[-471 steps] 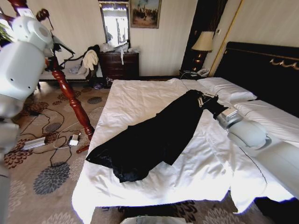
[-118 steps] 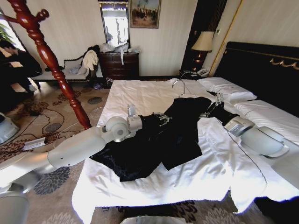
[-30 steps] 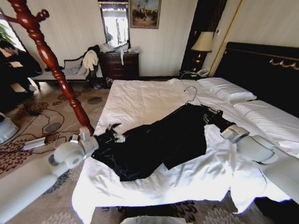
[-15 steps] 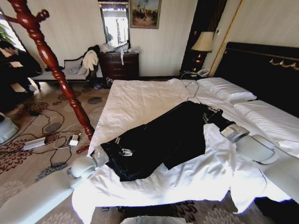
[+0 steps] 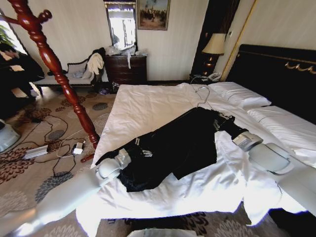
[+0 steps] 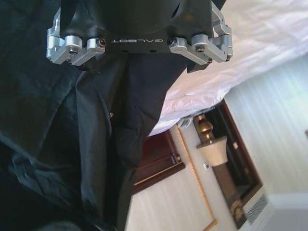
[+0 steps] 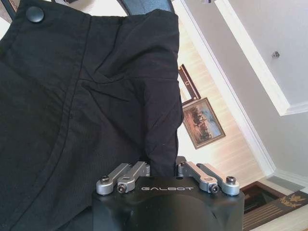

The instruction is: Pick up the clothes from the bed and hang them on the clothes hanger.

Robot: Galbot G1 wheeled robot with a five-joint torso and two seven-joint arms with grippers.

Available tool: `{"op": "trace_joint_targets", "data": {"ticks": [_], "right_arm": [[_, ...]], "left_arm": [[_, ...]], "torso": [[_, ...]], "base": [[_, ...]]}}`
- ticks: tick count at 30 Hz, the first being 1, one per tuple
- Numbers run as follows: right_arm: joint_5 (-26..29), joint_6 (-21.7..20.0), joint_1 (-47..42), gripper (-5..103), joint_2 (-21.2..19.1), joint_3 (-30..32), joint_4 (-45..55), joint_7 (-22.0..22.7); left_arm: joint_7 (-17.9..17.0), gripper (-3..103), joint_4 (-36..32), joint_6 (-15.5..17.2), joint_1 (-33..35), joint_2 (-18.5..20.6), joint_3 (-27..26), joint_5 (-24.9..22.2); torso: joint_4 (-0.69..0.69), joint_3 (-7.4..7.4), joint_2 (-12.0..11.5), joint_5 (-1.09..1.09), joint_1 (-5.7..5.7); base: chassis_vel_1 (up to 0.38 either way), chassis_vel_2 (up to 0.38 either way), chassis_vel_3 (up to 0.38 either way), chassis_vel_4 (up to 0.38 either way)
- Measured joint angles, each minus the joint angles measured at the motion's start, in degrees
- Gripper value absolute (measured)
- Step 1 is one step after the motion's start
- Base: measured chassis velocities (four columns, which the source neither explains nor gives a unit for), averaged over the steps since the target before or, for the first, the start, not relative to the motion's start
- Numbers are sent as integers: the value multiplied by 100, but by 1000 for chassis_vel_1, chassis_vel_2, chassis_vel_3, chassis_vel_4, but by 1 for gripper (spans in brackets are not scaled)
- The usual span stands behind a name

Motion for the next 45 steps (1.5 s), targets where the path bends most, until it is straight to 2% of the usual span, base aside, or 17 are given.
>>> {"op": "trace_joint_targets", "data": {"ticks": [5,10,14,15,21,26,31,40,45], "right_arm": [[-30,-2,-3,19,10,-29,-39,1],[-73,13,-5,19,12,-52,-74,-2],[-96,30,-4,19,15,-63,-112,-8],[-97,36,-7,19,15,-63,-122,-10],[-99,53,-23,19,22,-29,-141,-13],[-99,65,-12,19,42,-19,-176,-14],[-117,71,-4,19,68,-46,-203,-16],[-156,101,-25,19,102,-69,-213,-22],[-185,125,-26,19,119,-101,-227,-27]], "left_arm": [[-157,100,14,-76,-51,-186,-20,312],[-320,100,68,-78,-37,-351,-59,222],[-449,100,340,-65,-143,-825,26,55],[-465,100,441,-66,-231,-991,123,83],[-517,100,782,-84,-505,-1409,447,297],[-512,100,869,-133,-621,-1467,617,576],[-569,100,760,-135,-567,-1417,536,883],[-675,100,471,-160,-172,-971,81,765],[-825,100,595,-159,-185,-1102,23,782]], "torso": [[0,0,0,1,0],[2,0,0,1,0],[-2,0,0,0,0],[-2,0,0,0,0],[-2,0,0,1,0],[1,0,0,0,0],[-2,0,0,0,0],[1,-1,0,-1,-1],[0,-1,0,-1,-1]], "base": [[0,0,0,0],[0,0,0,0],[0,0,0,0],[0,0,0,0],[0,0,0,0],[0,0,0,0],[0,0,0,0],[0,0,0,0],[0,0,0,0]]}}
